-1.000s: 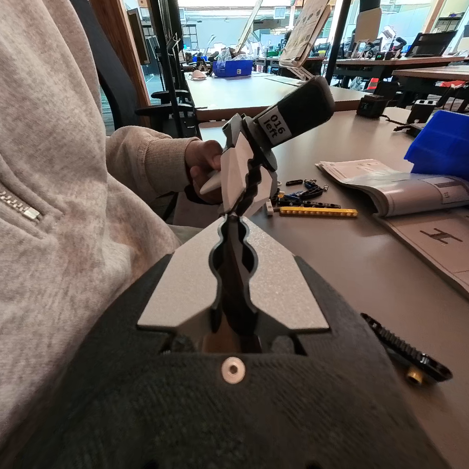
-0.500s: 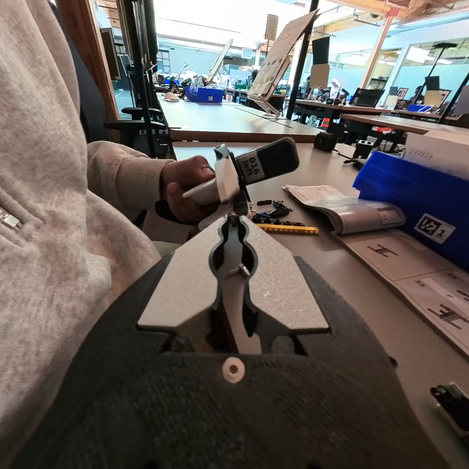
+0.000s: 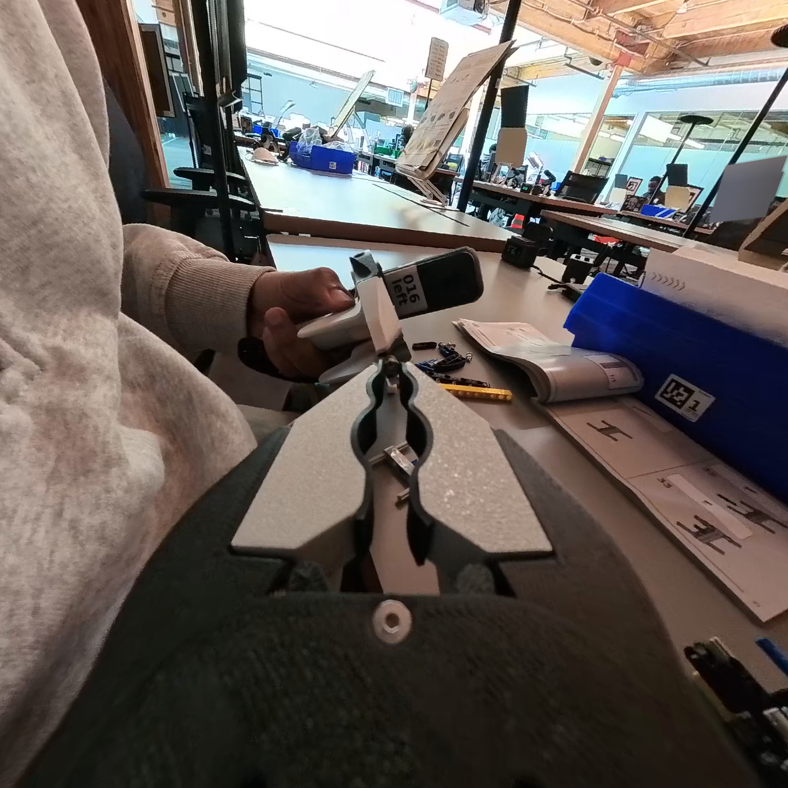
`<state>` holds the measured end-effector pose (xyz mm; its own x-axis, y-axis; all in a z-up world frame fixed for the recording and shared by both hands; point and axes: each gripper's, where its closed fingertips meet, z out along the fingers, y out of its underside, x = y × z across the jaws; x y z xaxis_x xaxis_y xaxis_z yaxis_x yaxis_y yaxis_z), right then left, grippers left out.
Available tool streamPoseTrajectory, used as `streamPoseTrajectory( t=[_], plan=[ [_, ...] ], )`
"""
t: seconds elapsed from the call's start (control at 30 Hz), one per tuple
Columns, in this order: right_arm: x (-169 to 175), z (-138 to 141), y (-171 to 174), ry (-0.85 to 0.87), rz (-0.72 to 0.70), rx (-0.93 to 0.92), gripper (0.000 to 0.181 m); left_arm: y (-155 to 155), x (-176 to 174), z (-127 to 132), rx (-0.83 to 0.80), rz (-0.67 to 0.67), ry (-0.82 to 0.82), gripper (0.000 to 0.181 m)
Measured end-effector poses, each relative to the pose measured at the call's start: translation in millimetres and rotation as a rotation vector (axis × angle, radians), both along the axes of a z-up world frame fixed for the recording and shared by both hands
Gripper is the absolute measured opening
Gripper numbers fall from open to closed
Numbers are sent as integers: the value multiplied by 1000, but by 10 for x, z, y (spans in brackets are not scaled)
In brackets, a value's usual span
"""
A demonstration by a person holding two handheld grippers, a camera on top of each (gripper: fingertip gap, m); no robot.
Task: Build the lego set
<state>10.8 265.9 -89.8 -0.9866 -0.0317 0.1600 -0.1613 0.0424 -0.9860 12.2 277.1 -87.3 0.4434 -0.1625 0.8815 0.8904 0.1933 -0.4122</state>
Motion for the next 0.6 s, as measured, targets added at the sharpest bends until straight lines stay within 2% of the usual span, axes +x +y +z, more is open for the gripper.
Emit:
streamPoseTrajectory(
  t=[0.4,0.5,0.6],
  plan=[
    [-62,-36,-30,-20,-44,27,7,-12,-48,-33,-44,36,19,5],
    [-126,-56,-26,-51,-72,40,23,-123,-133,-6,-51,105,37,4],
    [-199,-103,-25,-105,-98,65,24,-261,-242,-72,-131,200,71,5]
  ],
)
